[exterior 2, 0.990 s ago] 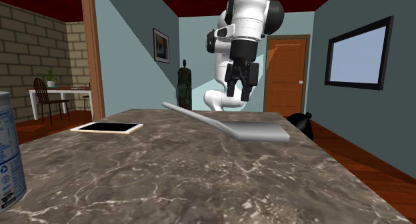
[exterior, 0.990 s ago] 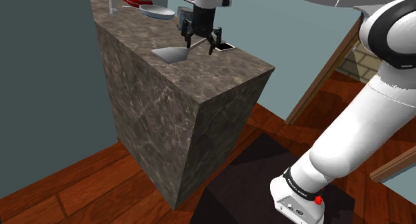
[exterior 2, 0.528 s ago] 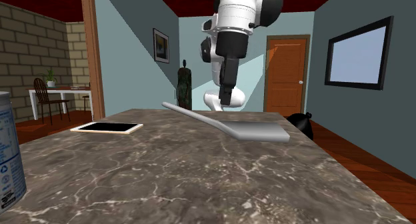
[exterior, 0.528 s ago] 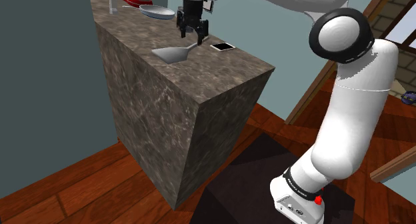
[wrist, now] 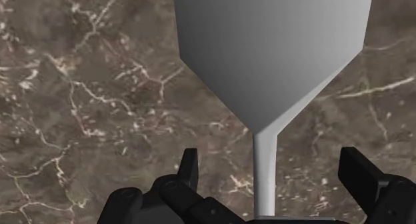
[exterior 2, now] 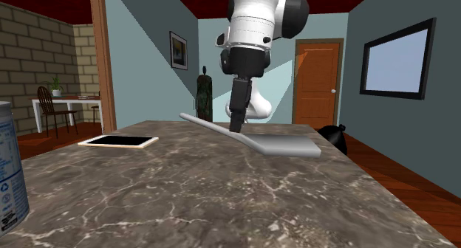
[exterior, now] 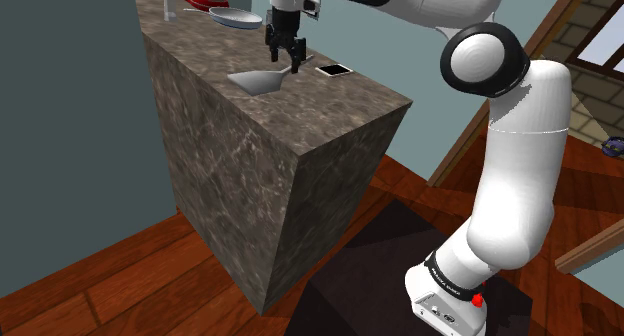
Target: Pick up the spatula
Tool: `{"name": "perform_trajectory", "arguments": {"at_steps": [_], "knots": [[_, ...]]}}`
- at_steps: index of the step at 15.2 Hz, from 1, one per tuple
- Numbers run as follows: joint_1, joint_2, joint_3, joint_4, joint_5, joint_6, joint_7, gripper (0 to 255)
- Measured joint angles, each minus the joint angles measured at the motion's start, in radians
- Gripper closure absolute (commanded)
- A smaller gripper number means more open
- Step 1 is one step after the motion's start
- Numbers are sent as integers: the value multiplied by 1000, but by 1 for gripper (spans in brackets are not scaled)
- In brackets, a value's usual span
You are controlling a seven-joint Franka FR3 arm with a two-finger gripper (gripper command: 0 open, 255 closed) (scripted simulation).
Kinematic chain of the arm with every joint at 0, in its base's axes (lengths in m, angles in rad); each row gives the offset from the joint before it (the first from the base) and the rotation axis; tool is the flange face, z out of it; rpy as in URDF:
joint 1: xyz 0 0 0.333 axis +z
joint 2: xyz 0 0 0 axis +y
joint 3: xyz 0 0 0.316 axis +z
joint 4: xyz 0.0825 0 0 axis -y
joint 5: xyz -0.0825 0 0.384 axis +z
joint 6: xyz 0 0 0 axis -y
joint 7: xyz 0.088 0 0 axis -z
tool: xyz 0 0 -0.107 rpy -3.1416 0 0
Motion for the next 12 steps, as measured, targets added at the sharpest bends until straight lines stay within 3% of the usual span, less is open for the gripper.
{"name": "perform_trajectory", "arguments": {"at_steps": [2,3,12], "knots": [[-4,-6,0,-31,1,25,4,0],[-5,-7,0,-38,1,31,5,255],[-7,-9,0,-47,2,38,5,255]]}}
